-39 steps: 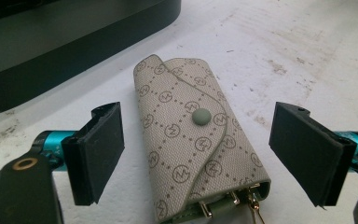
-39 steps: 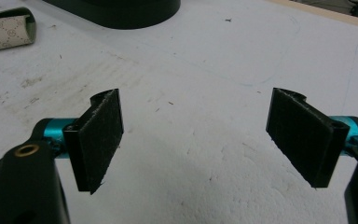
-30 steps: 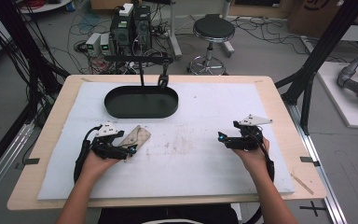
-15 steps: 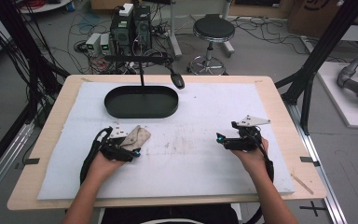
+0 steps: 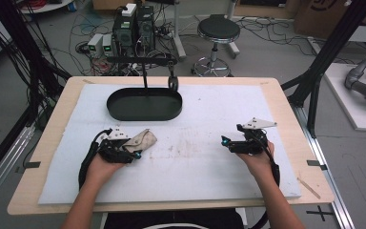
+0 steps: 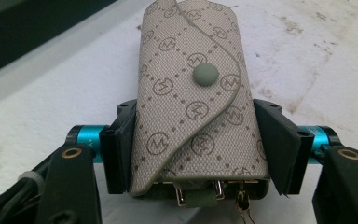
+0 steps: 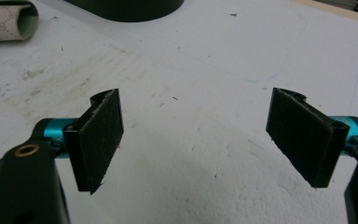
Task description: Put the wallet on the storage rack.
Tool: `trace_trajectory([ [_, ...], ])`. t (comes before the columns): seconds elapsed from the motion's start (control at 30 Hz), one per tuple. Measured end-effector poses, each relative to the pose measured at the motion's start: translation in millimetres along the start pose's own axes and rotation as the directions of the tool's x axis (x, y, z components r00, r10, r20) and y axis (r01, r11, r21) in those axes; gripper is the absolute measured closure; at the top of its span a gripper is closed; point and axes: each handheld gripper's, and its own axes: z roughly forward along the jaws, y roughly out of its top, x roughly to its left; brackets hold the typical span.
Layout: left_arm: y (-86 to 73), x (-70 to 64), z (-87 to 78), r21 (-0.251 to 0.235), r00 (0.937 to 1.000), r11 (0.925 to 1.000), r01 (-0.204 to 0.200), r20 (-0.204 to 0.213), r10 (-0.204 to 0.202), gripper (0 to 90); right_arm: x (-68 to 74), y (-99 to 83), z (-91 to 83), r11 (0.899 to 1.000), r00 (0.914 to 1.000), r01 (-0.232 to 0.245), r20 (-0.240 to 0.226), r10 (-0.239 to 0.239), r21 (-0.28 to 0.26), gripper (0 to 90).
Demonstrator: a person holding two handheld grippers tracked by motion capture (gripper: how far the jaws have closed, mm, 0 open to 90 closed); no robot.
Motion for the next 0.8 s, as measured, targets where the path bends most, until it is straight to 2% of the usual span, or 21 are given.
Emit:
trace_trajectory([
  [0.1,6.9,3.8,-8.0,-0.027,0.9999,0.9996,-0.008,0.009,0.008,36.1,-0.7,0.0,-0.8,1.000,0.9999,-0.008,-0.006,0.008,-0.003,19.1],
  [0.27,22.3,12.2,-15.4,-0.041,0.9992,0.9983,-0.040,-0.007,0.040,36.1,-1.0,0.0,-0.8,1.000,0.9999,-0.012,-0.009,0.011,-0.007,19.2],
  [0.33,30.1,16.1,-17.8,-0.051,0.9989,0.9976,-0.047,0.006,0.048,36.0,-1.7,0.0,-0.5,1.000,0.9999,-0.008,-0.012,0.008,-0.010,19.1],
  [0.47,42.5,22.2,-19.0,-0.054,0.9979,0.9965,-0.064,0.008,0.065,36.0,-2.3,-0.1,0.0,1.000,0.9999,-0.012,-0.011,0.012,-0.007,19.1],
  [0.67,57.3,35.6,-16.7,-0.067,0.9979,0.9959,-0.060,0.019,0.061,35.9,-0.8,0.0,-0.1,1.000,0.9999,-0.013,-0.011,0.013,-0.004,19.1],
  [0.73,62.1,40.9,-14.5,-0.075,0.9979,0.9952,-0.062,0.012,0.063,35.8,-0.7,0.0,0.4,1.000,0.9999,-0.011,-0.010,0.011,-0.003,19.1],
  [0.8,66.3,45.4,-13.2,-0.065,0.9961,0.9939,-0.089,-0.001,0.089,35.8,-0.4,0.0,0.4,1.000,0.9999,-0.012,-0.010,0.012,0.000,19.1],
])
